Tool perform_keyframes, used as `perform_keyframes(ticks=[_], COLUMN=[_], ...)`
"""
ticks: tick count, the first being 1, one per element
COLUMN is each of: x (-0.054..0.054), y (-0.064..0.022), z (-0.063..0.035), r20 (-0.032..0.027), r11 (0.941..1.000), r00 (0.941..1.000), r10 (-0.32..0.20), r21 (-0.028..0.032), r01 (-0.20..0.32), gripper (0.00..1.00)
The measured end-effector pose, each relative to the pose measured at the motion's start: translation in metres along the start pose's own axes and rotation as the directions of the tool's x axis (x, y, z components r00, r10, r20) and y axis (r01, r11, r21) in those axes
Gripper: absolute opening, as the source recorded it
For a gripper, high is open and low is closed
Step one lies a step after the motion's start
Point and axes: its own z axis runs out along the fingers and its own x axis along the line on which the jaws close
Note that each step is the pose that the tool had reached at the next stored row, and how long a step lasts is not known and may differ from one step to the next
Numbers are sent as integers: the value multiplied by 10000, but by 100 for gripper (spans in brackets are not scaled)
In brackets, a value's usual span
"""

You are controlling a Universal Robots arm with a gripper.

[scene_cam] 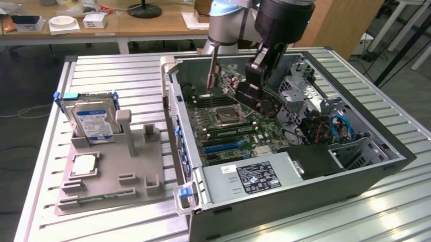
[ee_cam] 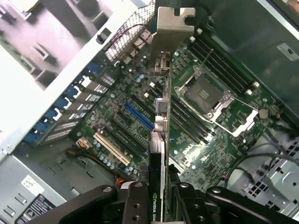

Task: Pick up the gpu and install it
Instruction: 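Insert the gpu into the slot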

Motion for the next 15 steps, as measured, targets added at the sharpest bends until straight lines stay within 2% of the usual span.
perform_keyframes(ticks=[4,7,12,15], x=[-7,-13,-20,-25], y=[-7,-12,-19,-23], z=[6,11,22,30], r20=[-21,-36,-62,-78], r11=[9982,9945,9833,9733], r00=[9982,9945,9833,9733], r10=[-598,-1045,-1818,-2294], r21=[-5,-11,-20,-27], r01=[598,1045,1818,2294], gripper=[26,26,26,26])
